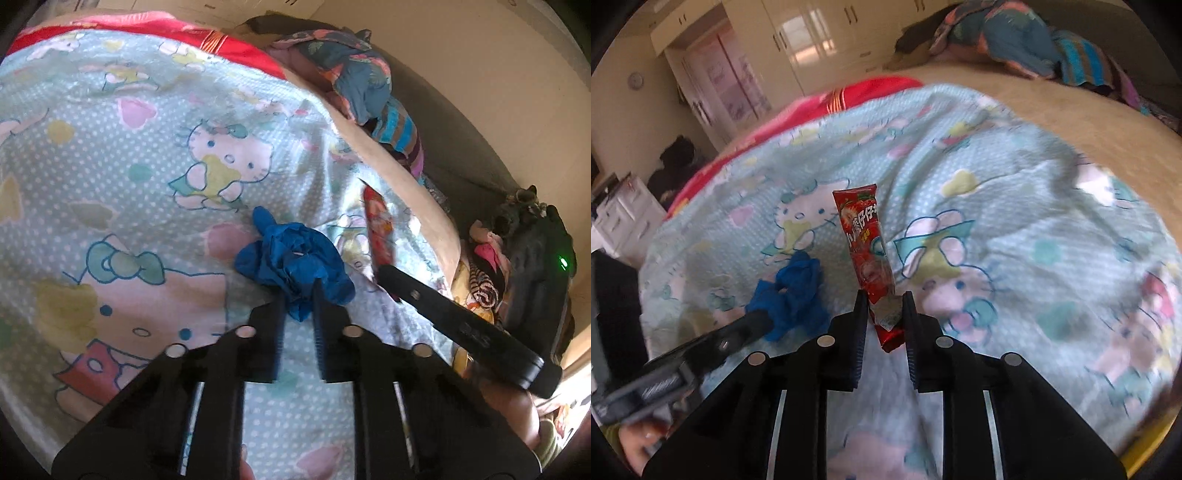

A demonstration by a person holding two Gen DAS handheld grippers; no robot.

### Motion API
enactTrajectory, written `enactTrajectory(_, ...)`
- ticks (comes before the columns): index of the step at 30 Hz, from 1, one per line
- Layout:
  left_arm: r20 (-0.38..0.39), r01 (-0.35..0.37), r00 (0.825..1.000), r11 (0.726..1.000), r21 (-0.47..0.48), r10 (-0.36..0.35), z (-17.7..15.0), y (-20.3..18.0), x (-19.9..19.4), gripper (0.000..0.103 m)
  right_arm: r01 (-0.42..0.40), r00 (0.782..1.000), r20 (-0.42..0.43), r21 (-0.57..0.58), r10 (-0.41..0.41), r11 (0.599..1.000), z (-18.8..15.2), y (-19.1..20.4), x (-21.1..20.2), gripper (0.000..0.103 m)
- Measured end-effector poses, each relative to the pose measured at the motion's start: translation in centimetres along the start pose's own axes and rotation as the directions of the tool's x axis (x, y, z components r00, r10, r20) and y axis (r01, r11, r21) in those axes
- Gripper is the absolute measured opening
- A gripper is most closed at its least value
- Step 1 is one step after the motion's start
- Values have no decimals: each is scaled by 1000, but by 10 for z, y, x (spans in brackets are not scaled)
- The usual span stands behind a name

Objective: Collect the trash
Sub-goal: 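Grasp the blue cloth with the left tool while the right tool grasps the red strawberry wrapper, then carry the blue cloth and red wrapper over the yellow bin and open both tools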

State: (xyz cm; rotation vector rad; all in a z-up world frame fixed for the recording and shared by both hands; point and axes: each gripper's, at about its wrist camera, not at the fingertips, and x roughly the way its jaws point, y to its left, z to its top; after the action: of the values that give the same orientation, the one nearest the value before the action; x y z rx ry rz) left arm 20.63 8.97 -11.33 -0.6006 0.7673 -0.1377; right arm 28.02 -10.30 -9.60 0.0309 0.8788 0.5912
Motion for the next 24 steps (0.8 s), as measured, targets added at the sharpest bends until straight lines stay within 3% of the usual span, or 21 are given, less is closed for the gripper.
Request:
enactTrajectory(9, 80, 21, 996, 993, 114, -30, -2, -37, -40, 5, -1, 991, 137, 45, -6, 999, -34, -9, -72, 18)
enactTrajectory(14, 82, 65, 994, 984, 163, -79, -5, -65, -54, 4, 2, 984, 178, 87, -17, 996, -51, -19, -102, 18)
enactTrajectory(24, 84, 122, 984, 935, 334, -159, -25, -129, -76, 4, 39, 969, 236, 137, -71, 990, -71, -39, -153, 18)
